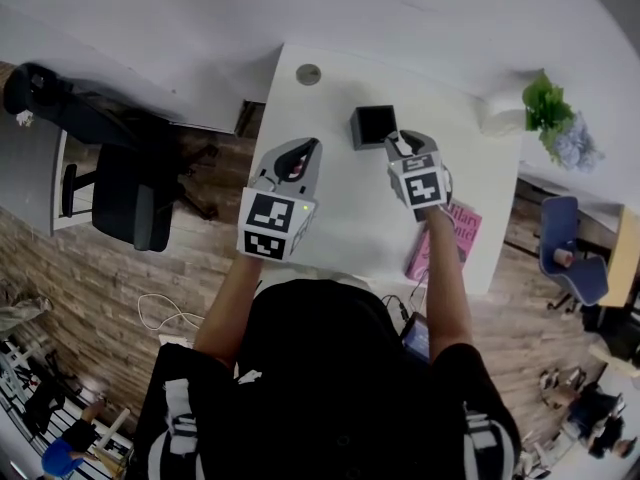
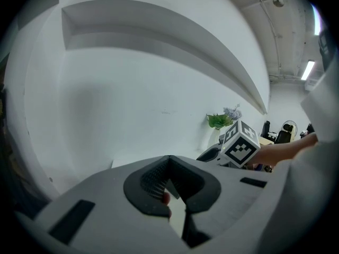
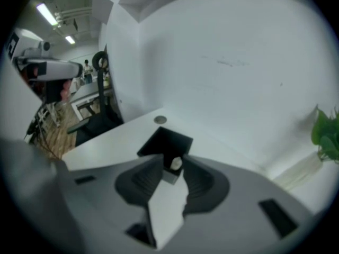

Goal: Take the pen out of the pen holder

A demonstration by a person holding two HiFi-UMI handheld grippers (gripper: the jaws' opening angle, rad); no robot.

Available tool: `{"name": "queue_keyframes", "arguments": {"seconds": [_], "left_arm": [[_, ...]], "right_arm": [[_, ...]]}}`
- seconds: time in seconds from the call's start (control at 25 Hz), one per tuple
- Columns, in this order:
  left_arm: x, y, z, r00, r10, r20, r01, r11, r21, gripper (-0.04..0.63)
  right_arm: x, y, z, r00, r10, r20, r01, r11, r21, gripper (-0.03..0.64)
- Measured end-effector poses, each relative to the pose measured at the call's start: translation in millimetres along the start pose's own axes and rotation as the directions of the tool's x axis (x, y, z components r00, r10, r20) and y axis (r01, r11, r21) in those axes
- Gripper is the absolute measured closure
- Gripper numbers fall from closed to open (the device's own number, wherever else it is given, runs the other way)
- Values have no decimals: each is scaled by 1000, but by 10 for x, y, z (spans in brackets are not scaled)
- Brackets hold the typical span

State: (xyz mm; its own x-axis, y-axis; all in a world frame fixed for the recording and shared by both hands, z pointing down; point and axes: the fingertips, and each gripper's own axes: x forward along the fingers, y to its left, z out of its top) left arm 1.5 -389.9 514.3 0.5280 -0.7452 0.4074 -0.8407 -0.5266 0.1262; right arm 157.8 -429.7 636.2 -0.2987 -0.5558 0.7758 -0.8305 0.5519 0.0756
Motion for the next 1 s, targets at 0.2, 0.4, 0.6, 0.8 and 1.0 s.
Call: {"name": "queue_keyframes", "arguments": {"seconds": [0.2,0.4,0.6,0.8,1.0], "left_arm": [[23,59,-79,1000,8,-18,-8,1000,-7,575],[16,105,-126,999,15,-37,-16,1000,-24,575],[17,104,-73,1000,5,-31,-7,999,-49,575],[13,91,-73,999,5,-36,-6,999,-39,575],[-4,68,-64,1000,1,-31,-3,999,-35,575]], "right_arm": [[146,-22,-41,1000,9,-17,-9,1000,25,491],[201,-31,-76,1000,-1,-28,2,999,41,497],[207,-11,-75,1000,5,-28,-3,998,68,515],[198,-23,-90,999,2,-38,0,997,73,538],[154,-6,-35,1000,7,-13,-6,997,76,540]]}}
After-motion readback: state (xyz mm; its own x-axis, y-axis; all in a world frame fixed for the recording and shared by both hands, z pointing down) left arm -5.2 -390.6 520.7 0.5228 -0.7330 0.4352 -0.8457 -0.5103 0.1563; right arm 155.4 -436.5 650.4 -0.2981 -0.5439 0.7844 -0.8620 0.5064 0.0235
